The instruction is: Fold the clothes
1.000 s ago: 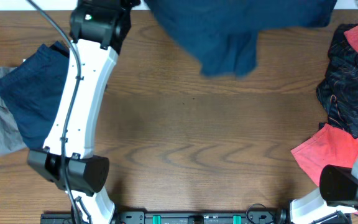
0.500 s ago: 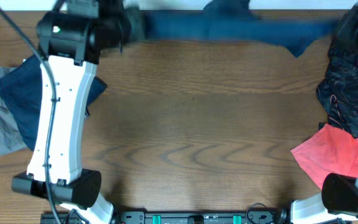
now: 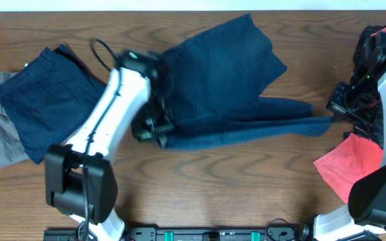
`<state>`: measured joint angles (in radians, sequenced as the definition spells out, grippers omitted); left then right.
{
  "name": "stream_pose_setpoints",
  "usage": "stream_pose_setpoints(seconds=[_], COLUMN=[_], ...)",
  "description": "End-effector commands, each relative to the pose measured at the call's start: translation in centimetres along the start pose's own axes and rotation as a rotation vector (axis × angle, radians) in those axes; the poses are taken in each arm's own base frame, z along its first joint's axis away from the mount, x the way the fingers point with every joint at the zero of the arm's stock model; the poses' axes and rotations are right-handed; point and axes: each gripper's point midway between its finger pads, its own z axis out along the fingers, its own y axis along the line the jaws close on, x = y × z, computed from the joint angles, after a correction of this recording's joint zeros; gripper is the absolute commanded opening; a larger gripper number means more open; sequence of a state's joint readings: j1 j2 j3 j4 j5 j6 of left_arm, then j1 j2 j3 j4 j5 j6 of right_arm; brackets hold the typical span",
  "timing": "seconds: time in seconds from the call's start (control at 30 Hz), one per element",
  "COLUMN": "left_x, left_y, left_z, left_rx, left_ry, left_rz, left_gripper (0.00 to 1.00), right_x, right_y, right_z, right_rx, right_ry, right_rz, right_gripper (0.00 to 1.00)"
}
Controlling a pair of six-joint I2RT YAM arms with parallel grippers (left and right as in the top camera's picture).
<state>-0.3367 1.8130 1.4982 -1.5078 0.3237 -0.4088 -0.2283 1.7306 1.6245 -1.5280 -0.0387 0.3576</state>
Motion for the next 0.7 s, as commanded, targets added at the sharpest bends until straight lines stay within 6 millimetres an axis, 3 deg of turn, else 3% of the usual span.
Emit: stream_pose_setpoints(seconds=[0.0,0.2,0.5,0.67], left_x=[2.1,5.7,10.7,10.7], left_y=[4.2,5.1,4.7,3.6], left_z=[2.9,5.5,5.0,4.0], left_rx=[-0.208,-0.213,-0.098,-0.004], left_ry=[0.03,-0.042,-0.217,-0.321], left_rz=[-0.053,-0.081,-0.148,-0.127], left_gripper=[0.06,0.06,0.06,0.06], right_x=[-1.9,-0.4,2.7,2.9], right_y=[-6.2,-7.6,-8.3,-6.6], right_z=[-1.4,-3.9,-6.9,-7.5], right_rx=[0.232,0.213,0.193,0.136], right_ry=[-0.127,-0.18,-0.245,-0.28], right_rz=[0.078,0.117,0.104,0.035], right_gripper=[0.01,0.01,0.01,0.01])
